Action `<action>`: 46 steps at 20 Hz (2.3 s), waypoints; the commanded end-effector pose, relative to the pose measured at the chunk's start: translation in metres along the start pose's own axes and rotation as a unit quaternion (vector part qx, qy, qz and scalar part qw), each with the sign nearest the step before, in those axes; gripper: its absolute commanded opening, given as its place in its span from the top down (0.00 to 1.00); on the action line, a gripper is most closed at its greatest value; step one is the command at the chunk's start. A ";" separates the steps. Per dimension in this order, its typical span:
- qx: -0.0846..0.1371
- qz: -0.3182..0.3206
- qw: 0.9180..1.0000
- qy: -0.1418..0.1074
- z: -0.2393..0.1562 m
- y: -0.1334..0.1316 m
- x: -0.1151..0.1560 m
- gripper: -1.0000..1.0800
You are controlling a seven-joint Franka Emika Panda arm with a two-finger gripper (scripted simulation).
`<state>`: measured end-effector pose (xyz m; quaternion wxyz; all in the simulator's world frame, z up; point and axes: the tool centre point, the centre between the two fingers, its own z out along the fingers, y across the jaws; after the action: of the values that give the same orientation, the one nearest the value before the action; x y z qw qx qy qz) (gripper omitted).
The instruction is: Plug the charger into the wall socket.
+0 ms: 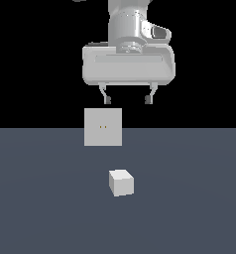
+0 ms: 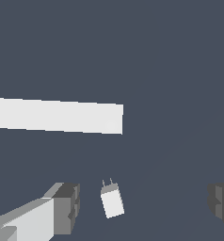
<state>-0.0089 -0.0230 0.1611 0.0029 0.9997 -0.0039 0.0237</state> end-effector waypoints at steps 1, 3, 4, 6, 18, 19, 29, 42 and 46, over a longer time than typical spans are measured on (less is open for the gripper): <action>0.001 -0.011 1.000 0.005 0.007 -0.003 -0.008 0.04; 0.003 -0.022 1.000 0.010 0.014 -0.005 -0.015 0.04; 0.003 -0.028 1.000 0.013 0.018 -0.006 -0.019 0.04; 0.005 -0.041 0.999 0.019 0.026 -0.008 -0.028 0.04; 0.014 -0.114 0.992 0.052 0.075 -0.018 -0.076 0.04; 0.015 -0.118 0.991 0.054 0.078 -0.018 -0.078 0.04; 0.018 -0.139 0.988 0.064 0.094 -0.019 -0.091 0.04; 0.018 -0.139 0.988 0.063 0.125 -0.019 -0.093 0.04; 0.018 -0.139 0.988 0.064 0.139 -0.019 -0.093 0.04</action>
<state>-0.0957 -0.0038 0.0229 -0.0119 0.9869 0.1358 0.0861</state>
